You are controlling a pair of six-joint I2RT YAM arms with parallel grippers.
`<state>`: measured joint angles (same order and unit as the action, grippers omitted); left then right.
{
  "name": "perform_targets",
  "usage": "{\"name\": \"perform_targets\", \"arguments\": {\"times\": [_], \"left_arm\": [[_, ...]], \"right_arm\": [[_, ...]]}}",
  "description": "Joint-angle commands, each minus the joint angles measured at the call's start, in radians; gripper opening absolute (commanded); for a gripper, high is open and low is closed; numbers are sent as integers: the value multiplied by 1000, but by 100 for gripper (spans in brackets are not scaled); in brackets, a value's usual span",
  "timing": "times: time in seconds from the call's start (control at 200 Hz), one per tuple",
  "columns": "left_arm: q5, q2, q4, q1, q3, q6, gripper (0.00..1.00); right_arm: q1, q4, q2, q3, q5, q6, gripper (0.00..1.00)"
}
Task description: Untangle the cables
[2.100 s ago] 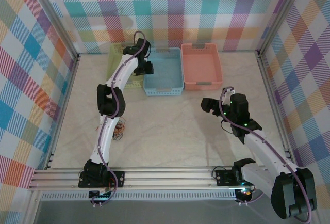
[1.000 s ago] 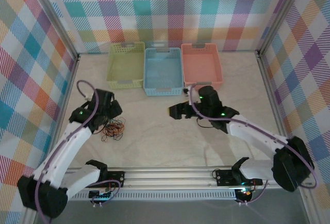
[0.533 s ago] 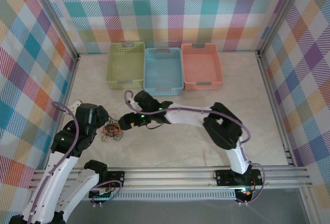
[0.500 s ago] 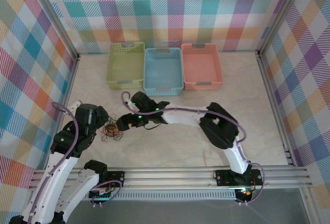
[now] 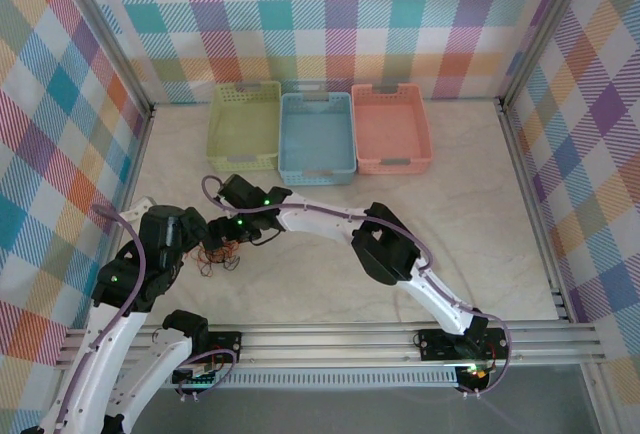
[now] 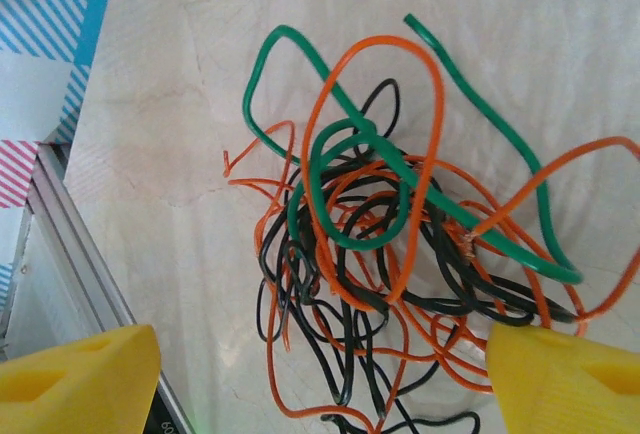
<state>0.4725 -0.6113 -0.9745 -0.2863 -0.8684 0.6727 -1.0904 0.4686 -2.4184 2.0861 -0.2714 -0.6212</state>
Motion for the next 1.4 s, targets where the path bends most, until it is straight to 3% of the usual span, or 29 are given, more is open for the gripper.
{"name": "perform_targets", "arguments": {"times": [0.0,0.26,0.65,0.865,0.975,1.2,1.395], "left_arm": [[0,10,-11,10,-2,-6,92],[-17,-102,43,14,74,69,92],[-348,-508,167,181,118,64,96],[-398,-660,207,202,116,43,98],[-469,-738,235,202,111,20,97],[-544,-848,274,183,91,-6,87],[-516,-919,277,32,5,21,74]], "right_arm": [[1,110,-27,49,26,-9,85],[2,123,45,-28,92,20,85],[78,-77,520,-664,191,44,85],[155,-202,777,-922,172,84,86],[192,-272,886,-1020,130,109,86],[220,-288,1055,-1131,193,186,88],[271,-338,1178,-1229,218,200,88]]}}
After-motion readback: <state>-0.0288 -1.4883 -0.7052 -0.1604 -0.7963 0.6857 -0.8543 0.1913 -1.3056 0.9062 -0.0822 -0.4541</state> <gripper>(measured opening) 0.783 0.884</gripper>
